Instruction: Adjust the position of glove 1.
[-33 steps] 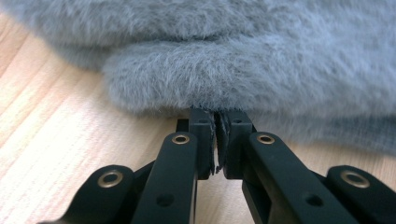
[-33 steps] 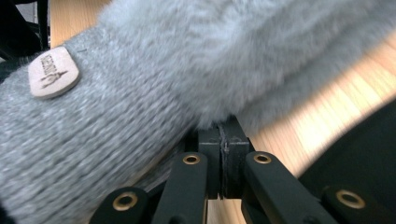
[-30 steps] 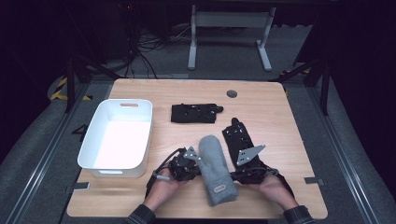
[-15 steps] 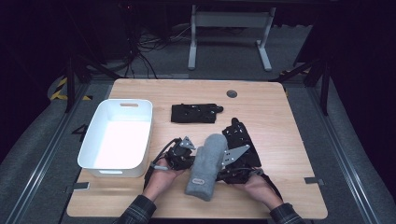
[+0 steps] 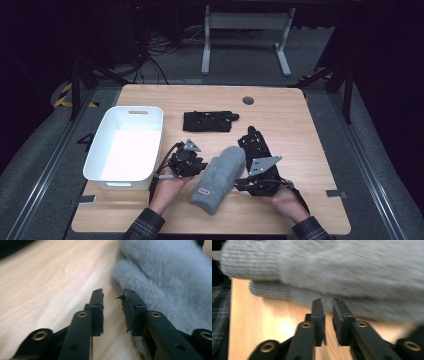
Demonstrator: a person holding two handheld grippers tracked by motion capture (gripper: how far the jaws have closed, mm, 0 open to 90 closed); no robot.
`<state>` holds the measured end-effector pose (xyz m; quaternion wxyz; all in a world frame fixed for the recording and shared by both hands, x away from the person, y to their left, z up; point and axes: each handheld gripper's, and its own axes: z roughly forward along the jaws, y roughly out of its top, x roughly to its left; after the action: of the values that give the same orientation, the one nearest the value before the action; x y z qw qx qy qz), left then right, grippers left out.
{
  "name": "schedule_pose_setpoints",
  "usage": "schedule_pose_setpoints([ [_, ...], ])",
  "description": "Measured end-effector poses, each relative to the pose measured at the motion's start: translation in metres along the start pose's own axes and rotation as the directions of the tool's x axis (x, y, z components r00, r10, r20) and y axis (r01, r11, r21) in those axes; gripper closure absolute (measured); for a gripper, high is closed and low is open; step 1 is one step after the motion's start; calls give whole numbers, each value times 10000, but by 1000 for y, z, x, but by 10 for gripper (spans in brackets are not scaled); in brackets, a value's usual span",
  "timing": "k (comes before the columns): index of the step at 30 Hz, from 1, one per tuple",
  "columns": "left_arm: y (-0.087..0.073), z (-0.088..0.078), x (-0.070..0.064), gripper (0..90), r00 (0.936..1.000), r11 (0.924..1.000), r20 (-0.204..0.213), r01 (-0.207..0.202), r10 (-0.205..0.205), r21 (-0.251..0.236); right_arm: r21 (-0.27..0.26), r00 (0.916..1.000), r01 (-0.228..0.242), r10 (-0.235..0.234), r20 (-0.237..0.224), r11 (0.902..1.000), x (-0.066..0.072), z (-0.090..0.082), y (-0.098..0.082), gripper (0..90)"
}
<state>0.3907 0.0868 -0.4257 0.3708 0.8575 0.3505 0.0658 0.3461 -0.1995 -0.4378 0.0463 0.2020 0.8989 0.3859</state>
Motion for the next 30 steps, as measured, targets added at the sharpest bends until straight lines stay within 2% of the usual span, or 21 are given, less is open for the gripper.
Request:
schedule_pose_setpoints([
  [2,2,-8,0,615,10000,9994,38,-14,15,-346,-101,9990,-175,178,398,9998,-5,-11,-6,685],
  [4,3,-10,0,545,9999,9990,109,-14,19,-447,-217,9960,-381,397,795,9990,-11,-22,-13,615],
  [5,5,-13,-1,496,9985,9980,540,-46,80,-624,-298,9920,-539,569,1128,9981,-15,-28,-18,562],
  [6,5,-13,-1,459,9985,9980,540,-46,80,-624,-298,9920,-539,569,1128,9981,-15,-28,-18,562],
  [7,6,-13,-3,420,9968,9974,800,-34,92,-721,-365,9837,-892,938,1534,9953,-23,-38,-26,485],
  [8,6,-13,-3,389,9968,9974,800,-34,92,-721,-428,9791,-1025,1084,1724,9938,-26,-42,-29,462],
  [9,9,-11,-6,354,9941,9968,1065,-139,223,-783,-522,9725,-1231,1309,1928,9910,-30,-47,-34,426],
  [12,14,-6,-11,288,9910,9979,1279,-312,383,-573,-631,9573,-1623,1726,2319,9847,-39,-58,-47,359],
  [15,18,-1,-14,221,9885,9977,1432,-405,480,-551,-575,9326,-2015,2095,2940,9778,-49,-66,-61,283],
  [16,20,1,-15,221,9875,9974,1475,-486,560,-533,-575,9326,-2015,2095,2940,9778,-49,-66,-61,283],
  [17,21,6,-16,182,9847,9981,1653,-498,552,-369,-485,9198,-2240,2276,3196,9734,-55,-70,-70,267],
  [22,20,25,-21,139,9805,9977,1894,-597,523,334,-541,8922,-2742,2750,3584,9601,-69,-76,-85,231],
  [24,20,29,-22,134,9798,9972,1930,-618,527,413,-534,8896,-2773,2774,3630,9593,-71,-77,-86,229],
  [25,19,34,-23,134,9801,9961,1906,-671,550,575,-568,8860,-2838,2845,3661,9572,-73,-77,-88,225],
  [26,19,39,-25,107,9800,9930,1886,-802,628,862,-663,8778,-2904,2933,3787,9546,-75,-78,-89,215],
  [28,18,44,-26,86,9809,9922,1848,-800,613,952,-703,8713,-2909,2946,3925,9542,-76,-78,-89,203],
  [30,17,47,-27,71,9804,9912,1863,-838,637,1023,-717,8706,-2919,2959,3930,9538,-77,-78,-89,201],
])
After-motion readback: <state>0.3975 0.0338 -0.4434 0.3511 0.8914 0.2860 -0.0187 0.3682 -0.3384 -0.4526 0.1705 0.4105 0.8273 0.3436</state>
